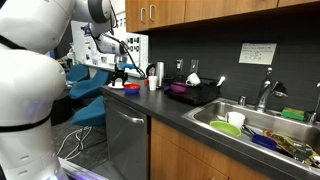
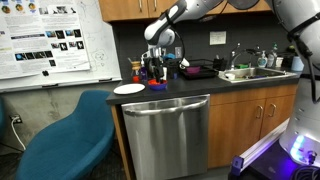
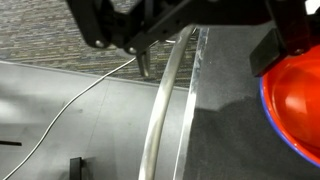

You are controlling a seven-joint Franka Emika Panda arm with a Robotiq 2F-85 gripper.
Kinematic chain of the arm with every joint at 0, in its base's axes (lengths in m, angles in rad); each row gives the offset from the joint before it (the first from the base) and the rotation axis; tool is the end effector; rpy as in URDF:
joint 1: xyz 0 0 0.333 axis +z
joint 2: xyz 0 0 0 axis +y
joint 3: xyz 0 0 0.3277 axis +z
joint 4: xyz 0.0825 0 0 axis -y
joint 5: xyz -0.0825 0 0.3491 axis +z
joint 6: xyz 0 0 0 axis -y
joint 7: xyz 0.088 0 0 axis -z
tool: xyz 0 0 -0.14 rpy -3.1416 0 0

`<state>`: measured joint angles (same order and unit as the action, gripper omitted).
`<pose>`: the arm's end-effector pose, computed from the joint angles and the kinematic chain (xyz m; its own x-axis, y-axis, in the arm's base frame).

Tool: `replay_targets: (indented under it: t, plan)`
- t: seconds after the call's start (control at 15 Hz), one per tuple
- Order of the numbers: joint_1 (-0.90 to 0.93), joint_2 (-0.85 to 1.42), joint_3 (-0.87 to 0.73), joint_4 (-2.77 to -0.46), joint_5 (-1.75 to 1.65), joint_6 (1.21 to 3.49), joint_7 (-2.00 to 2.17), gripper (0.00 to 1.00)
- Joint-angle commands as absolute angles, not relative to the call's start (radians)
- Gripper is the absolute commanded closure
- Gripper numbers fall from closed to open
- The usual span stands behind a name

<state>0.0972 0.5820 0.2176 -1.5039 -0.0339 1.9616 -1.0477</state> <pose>0.6383 0.1818 0.3184 0.2215 0.9749 0.0218 0.9661 -0.2163 -0.1407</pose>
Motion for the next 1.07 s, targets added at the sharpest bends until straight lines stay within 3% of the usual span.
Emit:
replay_targets:
  t: [0.0,1.0]
  plan:
    - [0.083,0.595,0.218,-1.496,-0.012,1.978,-1.067,0.0]
    - [0.082,0.61,0.217,-1.461,-0.006,2.005,-1.068,0.0]
